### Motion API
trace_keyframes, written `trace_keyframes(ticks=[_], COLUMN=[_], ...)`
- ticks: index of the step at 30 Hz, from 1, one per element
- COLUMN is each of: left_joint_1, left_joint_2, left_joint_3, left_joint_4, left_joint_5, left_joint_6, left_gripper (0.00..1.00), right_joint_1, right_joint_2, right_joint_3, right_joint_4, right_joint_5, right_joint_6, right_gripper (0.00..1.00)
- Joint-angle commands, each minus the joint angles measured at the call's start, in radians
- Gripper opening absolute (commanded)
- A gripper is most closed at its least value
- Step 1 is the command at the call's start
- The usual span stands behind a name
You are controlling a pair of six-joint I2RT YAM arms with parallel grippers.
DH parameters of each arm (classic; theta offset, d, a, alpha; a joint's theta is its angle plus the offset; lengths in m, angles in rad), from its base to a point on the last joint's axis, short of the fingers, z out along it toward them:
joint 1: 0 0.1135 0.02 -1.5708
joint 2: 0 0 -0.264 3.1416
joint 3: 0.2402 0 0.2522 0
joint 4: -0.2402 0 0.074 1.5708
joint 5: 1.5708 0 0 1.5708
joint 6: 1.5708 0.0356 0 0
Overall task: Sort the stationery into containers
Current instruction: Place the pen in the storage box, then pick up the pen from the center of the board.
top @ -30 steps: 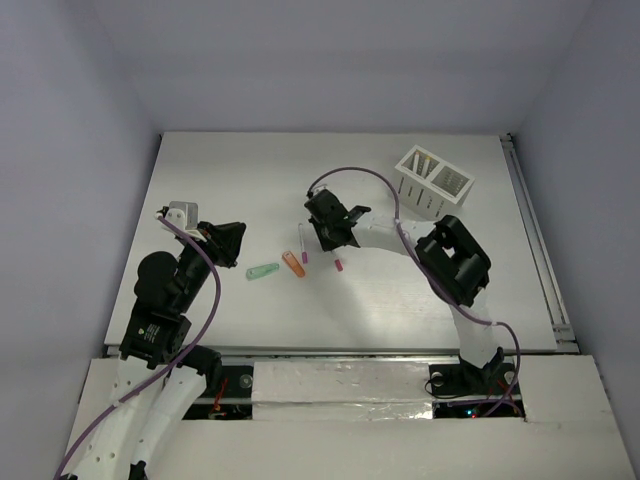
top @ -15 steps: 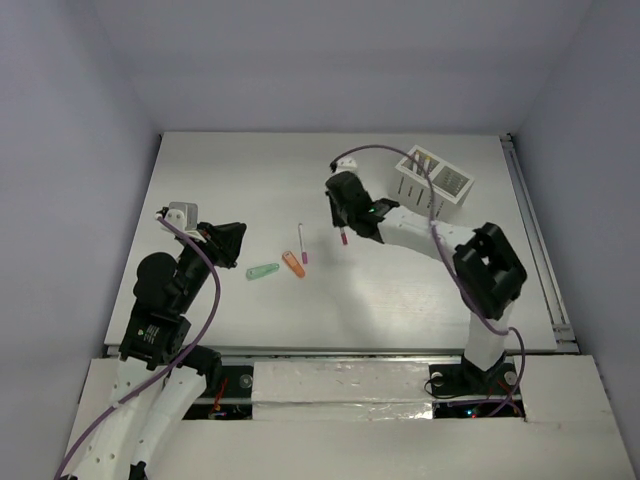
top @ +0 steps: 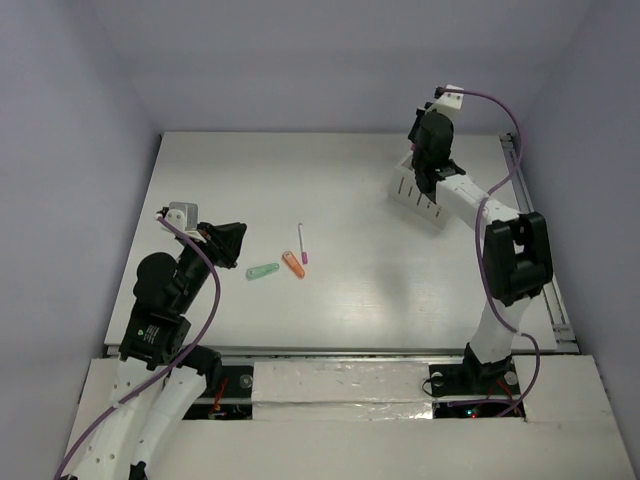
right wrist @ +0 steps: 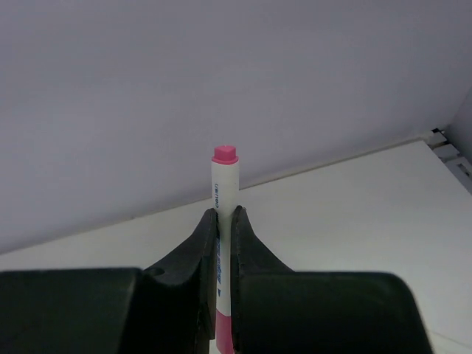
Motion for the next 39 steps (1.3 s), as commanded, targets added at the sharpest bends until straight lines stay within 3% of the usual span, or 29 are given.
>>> trace_keyframes(ticks=[1,14,19,22,23,25,27,30,31,33,34,35,38,39], left_joint_1=[-0.002,0.007,0.007,0.007,0.007,0.007,0.007,0.007,0.007,0.007,0.007,0.007,0.007,0.007], left_joint_2=[-0.003,0.003,-0.005,-0.006,-0.008,-0.009,-0.009,-0.012,-0.012,-0.011,-0.012,-0.012,-0.012,-0.009], left_joint_3=[0.029,0.029,0.029,0.029,0.029,0.029,0.027,0.027,0.027,0.027,0.027,0.027,0.026,0.026], left_joint_4=[0.05,0.056,0.053,0.055,0.055,0.053,0.055,0.055,0.055,0.055,0.055,0.056,0.055,0.053], left_joint_5=[0.011,0.019,0.014,0.009,0.012,0.014,0.012,0.014,0.012,0.014,0.014,0.014,-0.004,-0.012], left_joint_6=[0.011,0.011,0.011,0.011,0.012,0.011,0.011,0.011,0.009,0.009,0.009,0.009,0.006,0.006], left_gripper=[0.11,0.11,0.11,0.11,0.11,0.11,0.11,0.11,0.11,0.11,0.11,0.11,0.08,0.0], right_joint_1=[-0.024,-0.035,-0.035,-0.035,-0.035,-0.035,-0.035,-0.011,0.003,0.061,0.082,0.11,0.214,0.237], right_joint_2=[0.061,0.037,-0.006,-0.023,-0.027,-0.033,-0.058,-0.101,-0.106,-0.116,-0.116,-0.115,-0.072,-0.049], right_joint_3=[0.059,-0.09,-0.143,-0.166,-0.159,-0.136,-0.117,-0.108,-0.1,-0.081,-0.077,-0.073,-0.036,-0.018], right_joint_4=[0.138,0.198,0.201,0.213,0.195,0.127,0.098,0.061,0.028,-0.008,-0.043,-0.065,-0.184,-0.224], right_joint_5=[0.048,0.051,0.056,0.033,0.011,-0.007,-0.035,-0.081,-0.092,-0.095,-0.11,-0.136,-0.243,-0.263], right_joint_6=[-0.101,-0.069,-0.067,-0.09,-0.092,-0.078,-0.064,-0.046,-0.05,-0.06,-0.058,-0.052,-0.02,0.0], right_gripper=[0.0,0.0,0.07,0.31,0.48,0.64,0.73,0.75,0.75,0.5,0.31,0.0,0.0,0.0])
